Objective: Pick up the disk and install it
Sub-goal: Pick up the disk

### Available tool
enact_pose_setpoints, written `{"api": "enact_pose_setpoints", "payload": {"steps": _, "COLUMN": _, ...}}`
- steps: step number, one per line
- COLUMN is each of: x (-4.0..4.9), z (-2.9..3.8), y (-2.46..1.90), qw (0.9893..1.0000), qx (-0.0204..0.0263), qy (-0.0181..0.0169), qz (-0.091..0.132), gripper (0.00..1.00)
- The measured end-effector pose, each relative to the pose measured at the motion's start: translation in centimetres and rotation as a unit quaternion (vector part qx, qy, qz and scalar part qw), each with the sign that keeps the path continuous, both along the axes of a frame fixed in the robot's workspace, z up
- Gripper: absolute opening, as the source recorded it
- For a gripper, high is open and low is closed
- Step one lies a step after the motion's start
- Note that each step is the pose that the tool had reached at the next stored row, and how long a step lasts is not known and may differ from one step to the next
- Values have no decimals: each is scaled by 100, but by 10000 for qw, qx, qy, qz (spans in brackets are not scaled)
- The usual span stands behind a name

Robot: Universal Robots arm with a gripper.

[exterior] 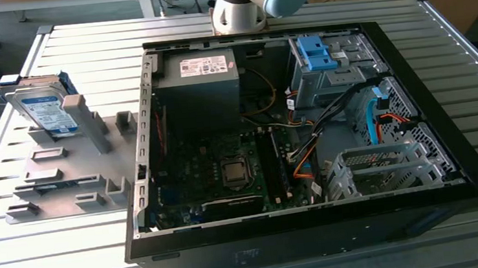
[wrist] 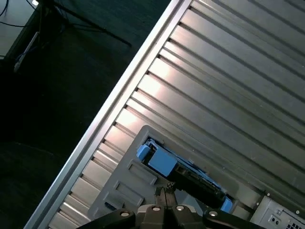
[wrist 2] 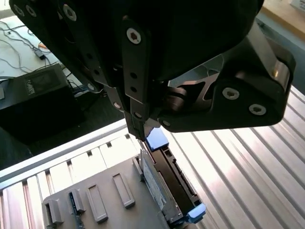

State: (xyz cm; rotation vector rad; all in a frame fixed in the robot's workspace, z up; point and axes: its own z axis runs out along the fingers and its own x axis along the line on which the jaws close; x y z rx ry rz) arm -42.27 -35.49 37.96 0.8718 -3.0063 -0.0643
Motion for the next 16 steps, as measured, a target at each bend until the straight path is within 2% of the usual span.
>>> {"api": "enact_pose_setpoints", "payload": {"steps": 4, "x": 0, "z": 0, "y": 0, "qw": 9994, "qx": 0, "qy": 0, "qz": 351, "gripper": 11}}
{"api": "enact_pose_setpoints", "payload": {"steps": 8, "x": 0, "z": 0, "y": 0, "qw": 9977, "qx": 0, "qy": 0, "qz": 676, "gripper": 11}}
{"api": "enact_pose_setpoints", "payload": {"steps": 12, "x": 0, "z": 0, "y": 0, "qw": 9952, "qx": 0, "qy": 0, "qz": 981, "gripper": 11}}
{"api": "enact_pose_setpoints", "payload": {"steps": 16, "x": 0, "z": 0, "y": 0, "qw": 9919, "qx": 0, "qy": 0, "qz": 1273, "gripper": 11}}
